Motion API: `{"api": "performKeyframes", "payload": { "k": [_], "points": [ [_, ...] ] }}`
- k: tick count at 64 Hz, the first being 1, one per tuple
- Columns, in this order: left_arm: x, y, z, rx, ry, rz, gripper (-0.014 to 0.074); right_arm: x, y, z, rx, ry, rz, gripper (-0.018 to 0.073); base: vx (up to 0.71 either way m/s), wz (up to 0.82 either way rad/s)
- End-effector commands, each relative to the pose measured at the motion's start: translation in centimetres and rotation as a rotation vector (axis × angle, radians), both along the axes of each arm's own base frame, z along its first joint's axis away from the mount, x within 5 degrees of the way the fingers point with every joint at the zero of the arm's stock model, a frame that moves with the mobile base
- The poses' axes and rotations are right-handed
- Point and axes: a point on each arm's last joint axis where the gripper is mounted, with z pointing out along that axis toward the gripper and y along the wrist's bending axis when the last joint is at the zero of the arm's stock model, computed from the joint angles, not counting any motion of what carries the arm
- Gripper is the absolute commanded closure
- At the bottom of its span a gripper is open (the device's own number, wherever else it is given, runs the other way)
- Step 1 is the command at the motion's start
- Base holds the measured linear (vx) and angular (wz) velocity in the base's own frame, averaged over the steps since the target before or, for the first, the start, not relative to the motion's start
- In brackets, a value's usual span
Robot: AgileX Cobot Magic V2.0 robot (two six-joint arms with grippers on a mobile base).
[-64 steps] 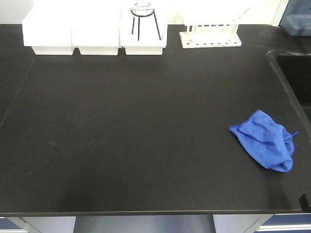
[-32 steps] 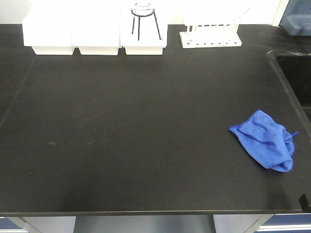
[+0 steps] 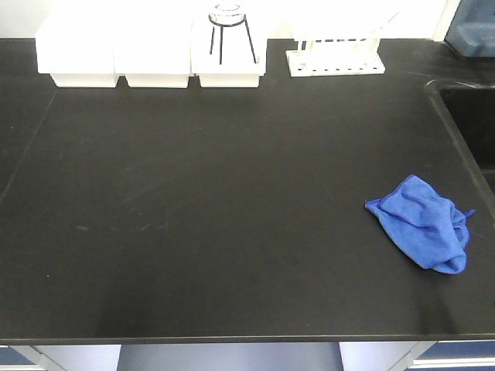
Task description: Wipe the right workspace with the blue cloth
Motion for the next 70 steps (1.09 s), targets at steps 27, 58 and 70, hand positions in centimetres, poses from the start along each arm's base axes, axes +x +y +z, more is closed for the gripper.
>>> {"api": "performKeyframes", "payload": {
  "k": [27, 58, 70],
  "points": [
    [0.0, -0.1, -0.2, -0.014, -0.065, -0.006, 0.0602, 8.1, -1.1, 9.8, -0.01, 0.542, -0.036, 0.0551, 0.0, 0.0],
    [0.0, -0.1, -0.2, -0.014, -0.065, -0.006, 0.0602, 17.2, -1.8, 3.2, -0.155, 0.849, 0.072, 0.026, 0.0, 0.0],
    [0.0, -0.1, -0.2, -0.014, -0.065, -0.006, 0.0602, 19.2, -1.8, 1.3, -0.099, 0.836, 0.057, -0.0006, 0.0, 0.0]
  ]
}}
